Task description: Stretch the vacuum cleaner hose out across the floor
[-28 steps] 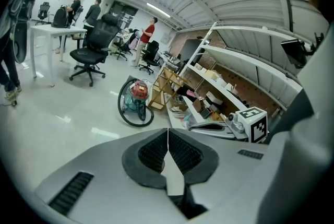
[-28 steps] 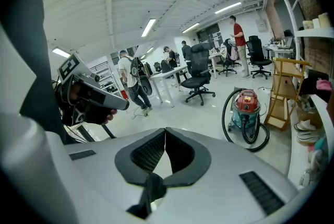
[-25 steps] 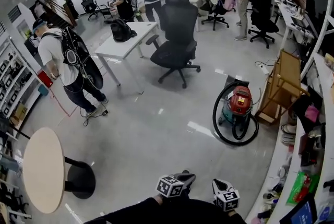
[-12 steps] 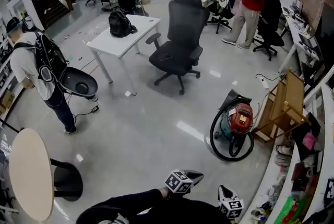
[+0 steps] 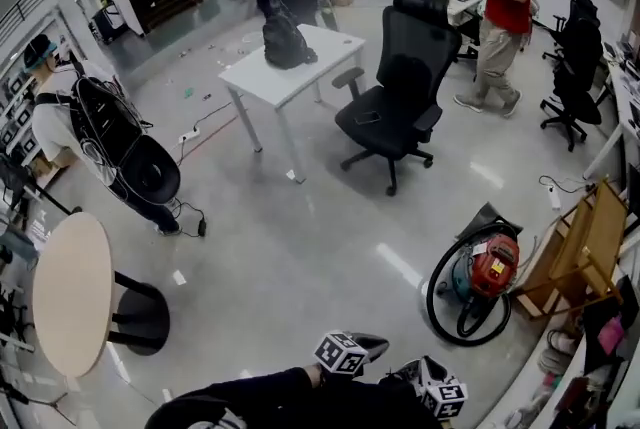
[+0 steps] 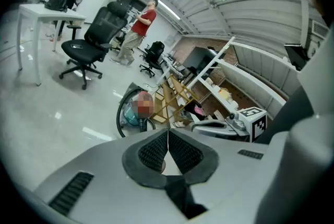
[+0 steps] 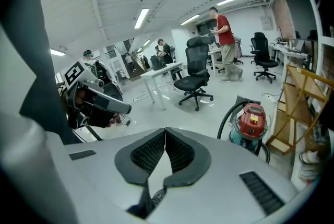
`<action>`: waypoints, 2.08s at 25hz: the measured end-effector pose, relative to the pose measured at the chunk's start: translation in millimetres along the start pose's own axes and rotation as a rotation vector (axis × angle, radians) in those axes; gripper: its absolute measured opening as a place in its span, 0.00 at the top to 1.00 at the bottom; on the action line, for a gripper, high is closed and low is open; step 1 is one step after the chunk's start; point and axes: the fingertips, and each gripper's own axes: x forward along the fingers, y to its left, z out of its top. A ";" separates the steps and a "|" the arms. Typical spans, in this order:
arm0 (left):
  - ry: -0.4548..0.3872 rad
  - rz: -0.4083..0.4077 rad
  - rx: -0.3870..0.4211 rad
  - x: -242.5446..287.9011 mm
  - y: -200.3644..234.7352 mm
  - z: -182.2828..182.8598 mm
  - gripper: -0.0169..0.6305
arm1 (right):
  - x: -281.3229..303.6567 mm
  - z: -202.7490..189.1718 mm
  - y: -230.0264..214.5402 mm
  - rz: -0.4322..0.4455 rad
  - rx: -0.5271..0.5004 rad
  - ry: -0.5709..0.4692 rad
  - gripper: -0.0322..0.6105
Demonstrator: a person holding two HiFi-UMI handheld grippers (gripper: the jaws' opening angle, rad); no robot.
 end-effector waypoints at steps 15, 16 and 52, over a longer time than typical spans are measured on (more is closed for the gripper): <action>-0.142 0.209 -0.057 94.7 -40.7 110.8 0.94 | 8.1 106.4 -141.4 0.187 -0.037 -0.073 0.93; -0.139 0.214 -0.062 100.6 -40.6 115.7 0.94 | 9.1 106.9 -152.0 0.183 -0.030 -0.073 0.93; 0.371 0.009 0.498 571.9 212.8 380.5 0.94 | 124.8 106.3 -443.6 -0.395 0.537 -0.083 0.93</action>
